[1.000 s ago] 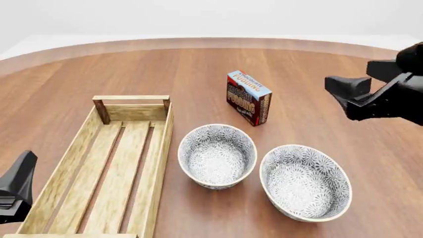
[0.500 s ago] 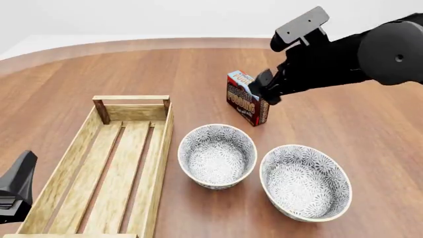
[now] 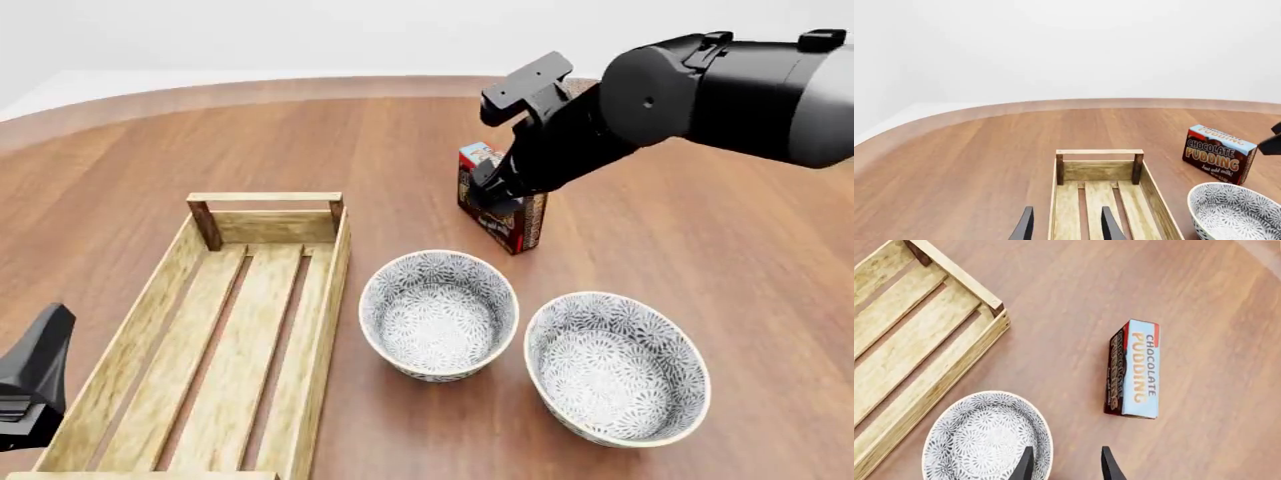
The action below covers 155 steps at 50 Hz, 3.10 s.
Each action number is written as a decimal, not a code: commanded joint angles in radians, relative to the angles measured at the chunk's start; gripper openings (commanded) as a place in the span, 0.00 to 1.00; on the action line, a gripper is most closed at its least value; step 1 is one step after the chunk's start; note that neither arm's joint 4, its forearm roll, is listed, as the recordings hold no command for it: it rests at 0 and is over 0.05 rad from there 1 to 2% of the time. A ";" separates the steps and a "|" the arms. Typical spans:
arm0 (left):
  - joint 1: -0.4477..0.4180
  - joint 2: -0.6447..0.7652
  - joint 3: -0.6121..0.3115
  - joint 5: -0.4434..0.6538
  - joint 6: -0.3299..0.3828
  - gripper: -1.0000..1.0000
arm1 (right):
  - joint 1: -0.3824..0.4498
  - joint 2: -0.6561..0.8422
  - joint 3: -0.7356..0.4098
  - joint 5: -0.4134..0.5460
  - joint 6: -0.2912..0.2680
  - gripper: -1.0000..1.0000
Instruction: Stack the left bowl on the right bowl and place them in the tray.
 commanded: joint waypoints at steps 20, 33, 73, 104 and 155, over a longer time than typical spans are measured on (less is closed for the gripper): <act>0.000 0.000 0.000 0.000 0.000 1.00 | 0.038 0.135 0.038 -0.045 0.035 1.00; 0.000 0.000 0.000 0.000 0.000 1.00 | 0.052 0.155 0.045 -0.063 0.053 1.00; 0.000 0.000 0.000 0.000 0.000 1.00 | 0.062 0.226 0.116 -0.168 0.101 1.00; 0.000 0.000 0.000 0.000 0.000 1.00 | 0.084 0.257 0.154 -0.212 0.132 1.00; 0.000 0.000 0.000 0.000 0.000 1.00 | 0.003 -0.006 0.007 0.002 0.010 0.00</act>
